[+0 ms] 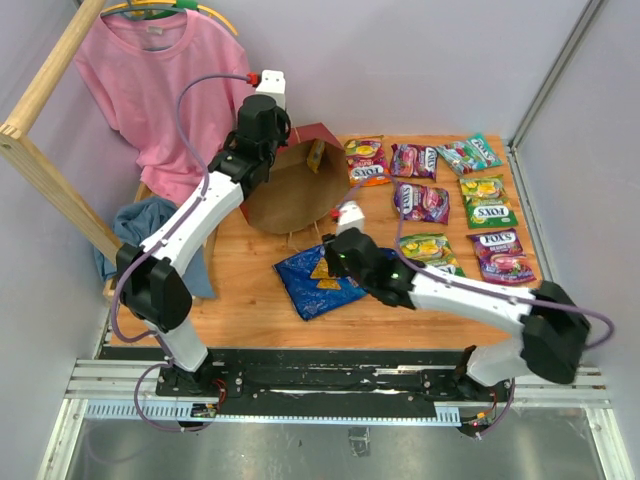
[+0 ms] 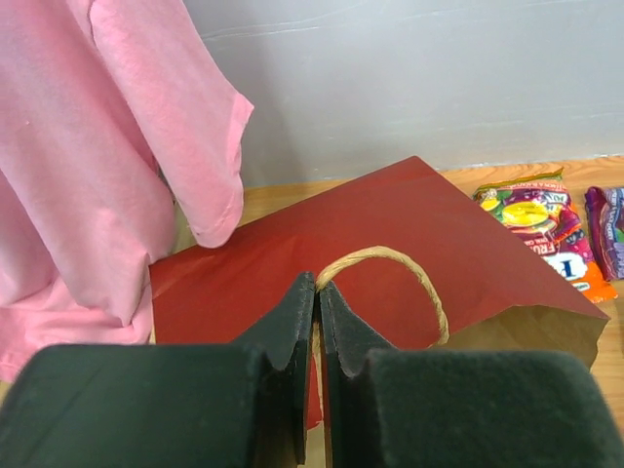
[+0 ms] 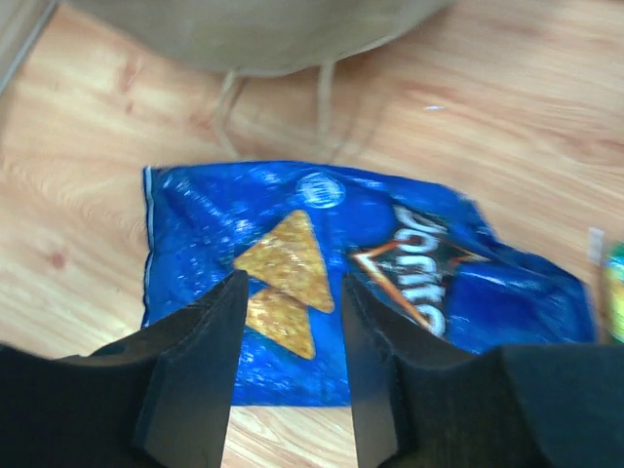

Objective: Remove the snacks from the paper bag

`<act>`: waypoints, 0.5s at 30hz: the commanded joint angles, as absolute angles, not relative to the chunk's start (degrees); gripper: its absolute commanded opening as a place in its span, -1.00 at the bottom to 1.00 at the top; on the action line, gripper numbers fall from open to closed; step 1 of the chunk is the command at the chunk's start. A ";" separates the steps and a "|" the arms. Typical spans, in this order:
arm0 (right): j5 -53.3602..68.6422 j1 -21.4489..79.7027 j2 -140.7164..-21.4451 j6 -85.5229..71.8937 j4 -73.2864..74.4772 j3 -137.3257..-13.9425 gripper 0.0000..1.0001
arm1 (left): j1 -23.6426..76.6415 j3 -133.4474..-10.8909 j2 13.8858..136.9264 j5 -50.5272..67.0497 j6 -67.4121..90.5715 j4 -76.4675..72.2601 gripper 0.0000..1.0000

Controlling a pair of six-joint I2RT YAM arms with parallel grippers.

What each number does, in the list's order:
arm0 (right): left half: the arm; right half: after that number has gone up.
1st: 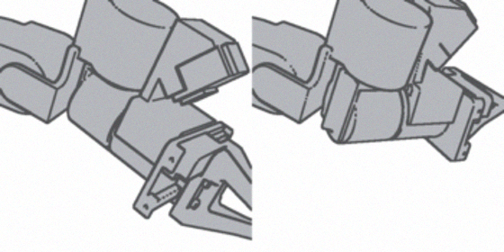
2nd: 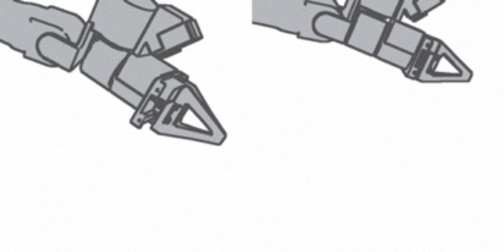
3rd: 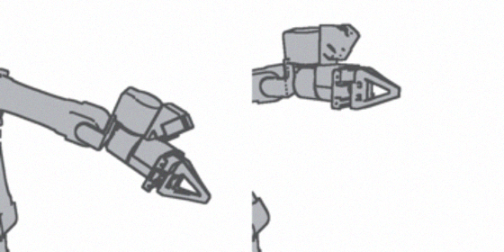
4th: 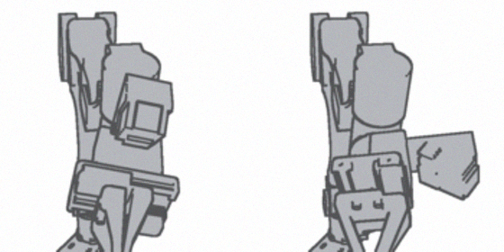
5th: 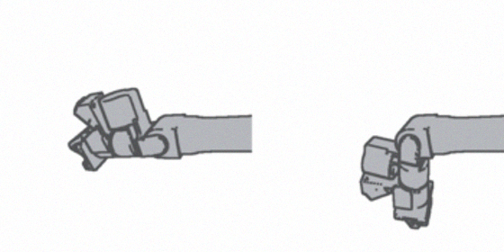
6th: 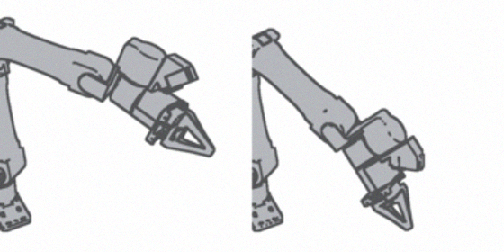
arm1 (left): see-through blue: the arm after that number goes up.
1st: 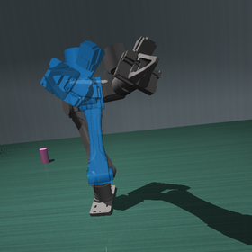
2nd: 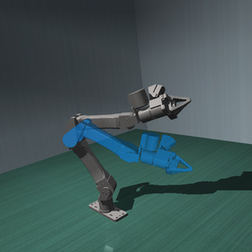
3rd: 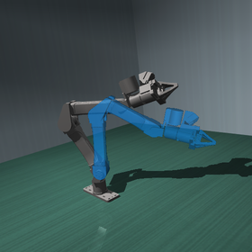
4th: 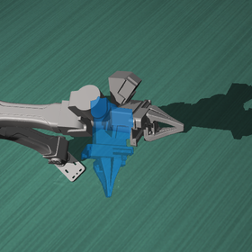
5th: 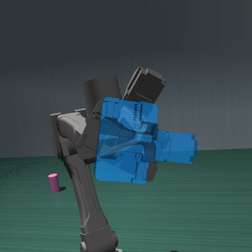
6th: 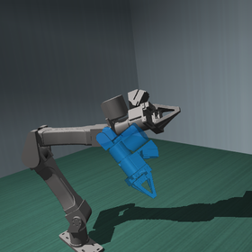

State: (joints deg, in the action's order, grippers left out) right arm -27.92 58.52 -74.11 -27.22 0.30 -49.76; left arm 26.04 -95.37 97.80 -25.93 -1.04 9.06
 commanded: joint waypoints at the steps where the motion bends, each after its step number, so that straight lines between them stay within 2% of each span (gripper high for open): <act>1: -11.10 58.10 -87.49 -14.87 3.35 -56.54 -0.30 | 25.85 -94.46 94.19 -24.60 -0.02 8.13 -0.81; 2: -9.37 58.03 -89.91 -14.92 3.14 -57.30 -0.42 | 25.85 -94.22 93.94 -24.52 -0.05 8.17 -0.81; 7: -3.67 58.02 -96.69 -18.97 -1.16 -56.83 -0.73 | 25.84 -92.95 92.90 -25.31 -0.36 8.45 -0.81; 12: 2.17 58.97 -102.51 -31.74 -7.42 -54.89 -0.76 | 25.84 -91.71 92.05 -25.46 -0.45 8.15 -0.81; 15: 4.81 60.28 -106.91 -36.45 -8.63 -58.11 -0.77 | 25.84 -91.05 91.41 -25.56 -0.17 8.13 -0.81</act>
State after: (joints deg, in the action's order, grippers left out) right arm -2.39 58.50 -100.92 -26.74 -5.58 -56.34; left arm 26.04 -91.81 94.13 -25.17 -0.78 9.28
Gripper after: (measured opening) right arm 0.121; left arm 0.094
